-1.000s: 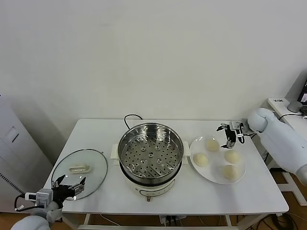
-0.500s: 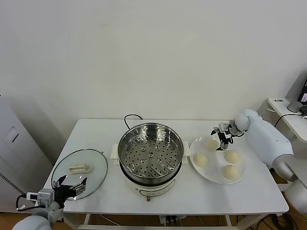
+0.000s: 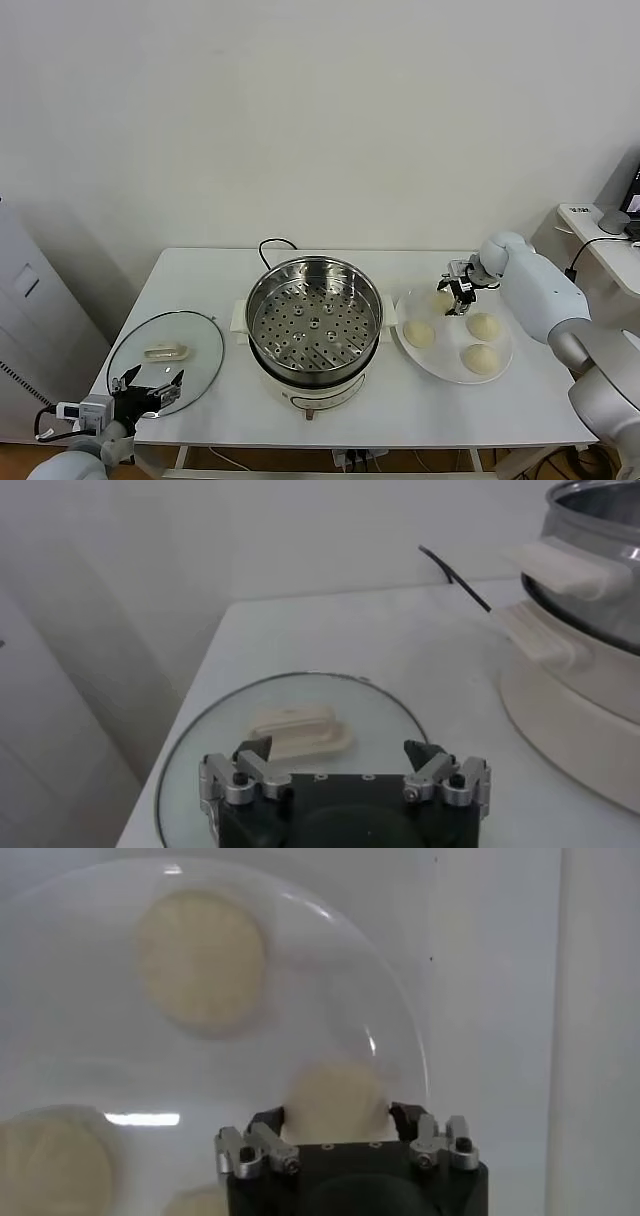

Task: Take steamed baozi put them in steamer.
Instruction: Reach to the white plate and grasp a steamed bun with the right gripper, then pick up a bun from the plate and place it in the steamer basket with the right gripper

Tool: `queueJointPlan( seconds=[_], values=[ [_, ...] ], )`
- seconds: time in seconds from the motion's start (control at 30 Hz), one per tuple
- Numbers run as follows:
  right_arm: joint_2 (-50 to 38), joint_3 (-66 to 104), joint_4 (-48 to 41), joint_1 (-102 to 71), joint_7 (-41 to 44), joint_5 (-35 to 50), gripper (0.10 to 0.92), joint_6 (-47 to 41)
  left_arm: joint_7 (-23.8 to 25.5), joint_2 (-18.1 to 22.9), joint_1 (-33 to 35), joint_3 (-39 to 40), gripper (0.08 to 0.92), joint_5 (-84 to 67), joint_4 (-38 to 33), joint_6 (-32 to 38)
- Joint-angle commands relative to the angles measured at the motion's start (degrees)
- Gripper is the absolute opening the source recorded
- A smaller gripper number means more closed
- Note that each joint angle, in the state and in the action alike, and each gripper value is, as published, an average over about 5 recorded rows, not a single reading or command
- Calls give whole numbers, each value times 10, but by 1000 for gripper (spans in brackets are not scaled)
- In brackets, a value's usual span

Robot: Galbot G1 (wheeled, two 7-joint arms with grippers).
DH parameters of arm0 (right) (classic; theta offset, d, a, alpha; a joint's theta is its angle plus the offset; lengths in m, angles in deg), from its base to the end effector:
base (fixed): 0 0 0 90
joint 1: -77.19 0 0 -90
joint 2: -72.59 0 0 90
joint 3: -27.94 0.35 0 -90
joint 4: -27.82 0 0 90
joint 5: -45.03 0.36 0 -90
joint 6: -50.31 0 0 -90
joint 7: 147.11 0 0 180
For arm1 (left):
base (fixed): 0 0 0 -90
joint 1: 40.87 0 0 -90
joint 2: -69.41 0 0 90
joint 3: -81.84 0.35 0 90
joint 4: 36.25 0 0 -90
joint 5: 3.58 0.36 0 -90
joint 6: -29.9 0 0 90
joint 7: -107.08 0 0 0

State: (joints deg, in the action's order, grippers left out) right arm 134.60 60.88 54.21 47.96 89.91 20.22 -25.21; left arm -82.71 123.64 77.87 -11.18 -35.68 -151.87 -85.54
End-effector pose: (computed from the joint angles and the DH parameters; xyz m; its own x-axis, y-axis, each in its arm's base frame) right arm 0.6157 -0.1970 -0.2448 -0.3070 -0.1458 0.9405 -0.9417 -0.0965 -0.3223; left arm 0.2132 0.1275 -0.2854 -0.8605 0.0112 0.5093 0.0710 0.9926 0.0980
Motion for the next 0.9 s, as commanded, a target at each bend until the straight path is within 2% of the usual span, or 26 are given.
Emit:
queueJointPlan(
  seconds=[0.03,0.27,0.53,0.7,0.9],
  values=[
    [8,9,-12,0,1,-8,560,-1,0,0,0,-2,823,-1,0,0],
    [-22,-30,34,15,20,42,479,-11,-2,3,3,-3,823,-1,-3,-2],
    [-116,-197,227,165,49,210,477,-16,-4,4,6,-6,823,-1,-12,-5],
    [-115,-268,271,290,91,284,483,59,-5,4,7,-4,823,1,-16,-7],
    [-60,-292,279,340,142,337,485,185,-7,2,6,-1,823,1,-18,-8]
  ],
)
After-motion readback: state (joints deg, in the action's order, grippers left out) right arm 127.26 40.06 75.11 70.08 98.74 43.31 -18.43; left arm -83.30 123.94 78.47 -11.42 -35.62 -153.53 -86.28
